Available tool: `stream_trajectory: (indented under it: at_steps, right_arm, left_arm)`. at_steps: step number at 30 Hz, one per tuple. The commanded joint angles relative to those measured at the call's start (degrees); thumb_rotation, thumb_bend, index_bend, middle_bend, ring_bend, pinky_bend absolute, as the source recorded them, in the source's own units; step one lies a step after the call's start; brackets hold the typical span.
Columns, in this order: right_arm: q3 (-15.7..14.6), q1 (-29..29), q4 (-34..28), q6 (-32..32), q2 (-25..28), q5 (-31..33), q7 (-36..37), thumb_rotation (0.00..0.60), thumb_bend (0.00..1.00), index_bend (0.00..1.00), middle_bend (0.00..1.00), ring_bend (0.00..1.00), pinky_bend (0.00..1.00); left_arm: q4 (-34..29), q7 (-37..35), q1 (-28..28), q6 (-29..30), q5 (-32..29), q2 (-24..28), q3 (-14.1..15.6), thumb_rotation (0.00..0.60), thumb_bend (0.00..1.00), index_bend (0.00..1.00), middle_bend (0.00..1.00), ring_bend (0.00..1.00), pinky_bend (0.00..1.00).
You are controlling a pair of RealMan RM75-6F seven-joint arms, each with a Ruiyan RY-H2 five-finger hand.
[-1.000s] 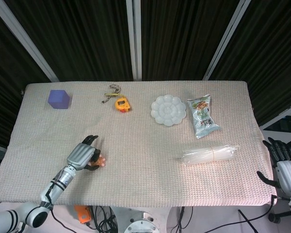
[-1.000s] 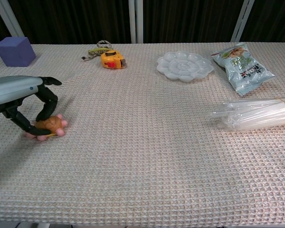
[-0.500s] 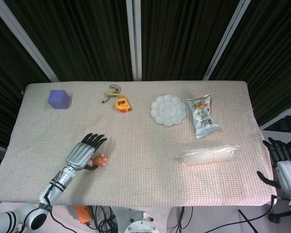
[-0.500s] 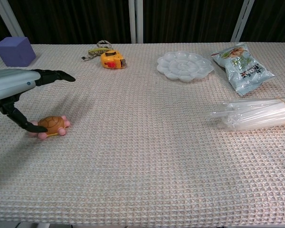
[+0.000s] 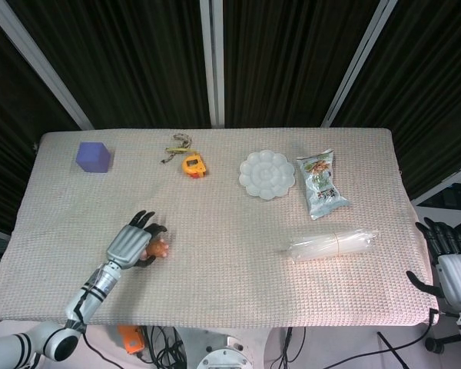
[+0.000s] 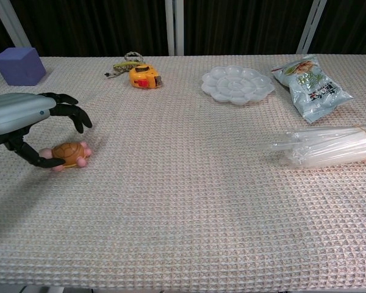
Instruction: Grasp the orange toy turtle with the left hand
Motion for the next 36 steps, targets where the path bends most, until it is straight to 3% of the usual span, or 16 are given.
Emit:
stream_trajectory:
  at_steps: [1,5,11,14,24,25,27,30,31,33,36]
  right_arm:
    - [-0.1,0.1,0.0,-0.2,-0.1,-0.1,-0.1,0.6,0.15,0.0,0.0,0.0,0.0]
    - [-0.2,0.1,-0.1,-0.1,0.0,-0.3,-0.2,0.6,0.15,0.0,0.0,0.0,0.0]
    - [-0.1,0.1,-0.2,-0.2,0.1,-0.2,-0.3,0.6,0.15,0.0,0.0,0.0,0.0]
    - [-0.2,0.2,-0.3,-0.3,0.0,-0.2,-0.4,0.6,0.15,0.0,0.0,0.0,0.0]
    - [-0.1,0.1,-0.3,0.0,0.1,-0.1,-0.2,0.6,0.15,0.0,0.0,0.0,0.0]
    - [-0.1,0.0,-0.2,0.0,0.1,-0.1,-0.2,0.6,0.15,0.0,0.0,0.0,0.0]
    - [-0.1,0.0,-0.2,0.0,0.1,0.0,-0.1,0.6,0.15,0.0,0.0,0.0,0.0]
    - [-0.1,0.0,0.0,0.0,0.1,0.1,0.0,0.6,0.15,0.0,0.0,0.0,0.0]
    - [-0.1,0.0,0.0,-0.1,0.1,0.1,0.1,0.6,0.15,0.0,0.0,0.0,0.0]
    - [-0.1,0.0,0.1,-0.1,0.0,0.1,0.2,0.6,0.15,0.0,0.0,0.0,0.0]
    - [-0.1,0.0,0.2,-0.2,-0.1,0.1,0.2,0.6,0.15,0.0,0.0,0.0,0.0]
  left_arm:
    - [0.6,0.8,-0.1,-0.9,-1.0,-0.4,0.3,0.6,0.3,0.3,0.34,0.0,0.03]
    - [2.0,1.3,0.2,-0.9,-1.9,-1.6,0.2,0.6,0.34,0.4,0.42,0.03,0.05]
    - [4.7,0.8,0.9,2.4,-0.1,-3.6,-0.3,0.6,0.4,0.66,0.66,0.25,0.13]
    - [5.9,0.8,1.2,3.6,0.8,-4.5,-0.3,0.6,0.41,0.73,0.73,0.32,0.16]
    - [6.8,0.7,1.4,4.5,1.9,-5.4,-0.2,0.6,0.39,0.8,0.81,0.39,0.18]
    - [6.8,-0.1,1.5,5.0,2.4,-5.4,-0.3,0.6,0.39,0.79,0.8,0.39,0.18]
    - [6.7,-1.6,1.5,4.5,3.0,-4.9,0.2,0.6,0.33,0.68,0.72,0.34,0.17]
    - [4.7,-3.0,0.7,1.2,2.4,-2.6,0.9,0.6,0.18,0.18,0.26,0.07,0.1]
    - [4.4,-3.3,0.7,1.3,2.6,-2.4,0.9,0.6,0.14,0.06,0.12,0.02,0.08]
    - [4.6,-3.8,0.8,2.0,3.0,-2.3,0.9,0.6,0.11,0.01,0.02,0.0,0.07]
    - [4.6,-5.0,1.0,1.9,3.1,-2.2,0.9,0.6,0.07,0.01,0.02,0.0,0.05]
